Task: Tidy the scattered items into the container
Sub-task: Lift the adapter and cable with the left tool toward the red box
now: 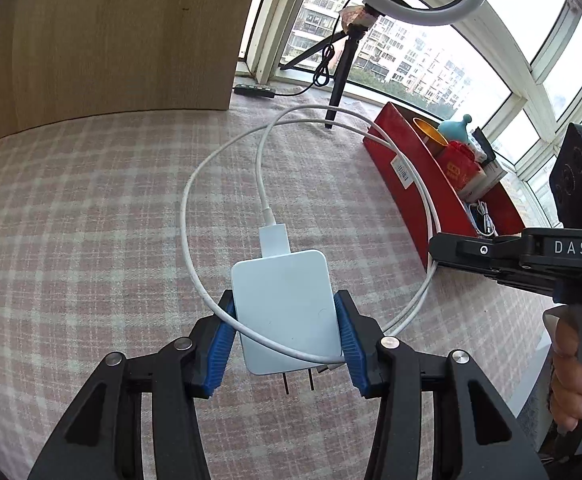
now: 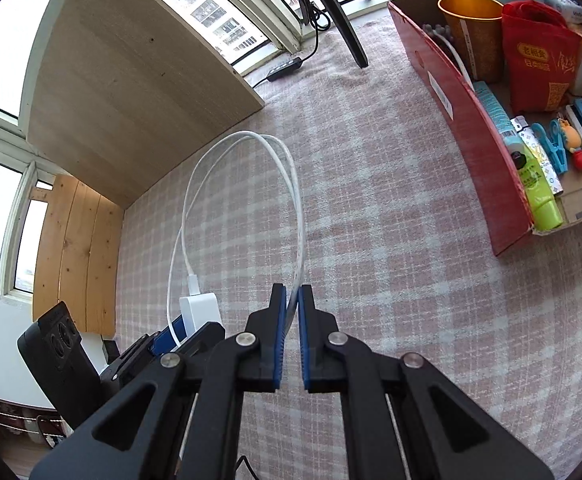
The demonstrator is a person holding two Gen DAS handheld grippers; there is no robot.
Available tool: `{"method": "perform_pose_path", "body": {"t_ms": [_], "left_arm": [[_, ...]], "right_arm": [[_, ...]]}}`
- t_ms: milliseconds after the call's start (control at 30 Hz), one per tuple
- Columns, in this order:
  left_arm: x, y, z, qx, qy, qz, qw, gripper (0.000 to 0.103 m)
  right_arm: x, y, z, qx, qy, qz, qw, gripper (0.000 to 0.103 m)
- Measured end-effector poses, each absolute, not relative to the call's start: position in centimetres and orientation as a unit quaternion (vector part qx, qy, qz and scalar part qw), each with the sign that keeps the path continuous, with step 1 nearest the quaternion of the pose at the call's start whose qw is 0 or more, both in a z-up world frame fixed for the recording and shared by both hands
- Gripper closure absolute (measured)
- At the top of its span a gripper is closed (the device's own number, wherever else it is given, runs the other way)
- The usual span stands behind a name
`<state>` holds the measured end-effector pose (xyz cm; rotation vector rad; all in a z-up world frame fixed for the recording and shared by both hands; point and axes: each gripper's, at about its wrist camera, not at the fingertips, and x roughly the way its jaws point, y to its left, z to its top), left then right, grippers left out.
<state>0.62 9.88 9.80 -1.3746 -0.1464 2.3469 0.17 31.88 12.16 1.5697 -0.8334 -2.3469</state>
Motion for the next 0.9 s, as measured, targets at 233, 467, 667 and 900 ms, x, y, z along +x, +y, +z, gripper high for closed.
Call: {"method": "perform_pose_path", "body": {"t_ms": [233, 467, 667, 900], "left_arm": [[0.1, 16.5, 14.2, -0.465, 0.023, 0.842, 0.271, 0.057], [-1.3, 27.0, 17.0, -0.437, 0.121, 0.813, 0.364, 0.057], [-2.5, 35.9, 16.7, -0.424, 0.196, 0.775, 0.427, 0.057], [-3.4, 42.9, 15.0, -0.434, 0.245, 0.72, 0.482, 0.059]], "right_arm": [[2.8, 38.7, 15.1, 0.473, -0.345, -0.808, 0.065, 0.097], [5.5, 47.0, 15.3, 0.41, -0.425, -0.807, -0.002, 0.097], [6.8, 53.1, 14.8, 0.381, -0.459, -0.8, -0.068, 0.097], [6.6, 56.2, 14.3, 0.367, -0.476, -0.793, -0.103, 0.098]]}}
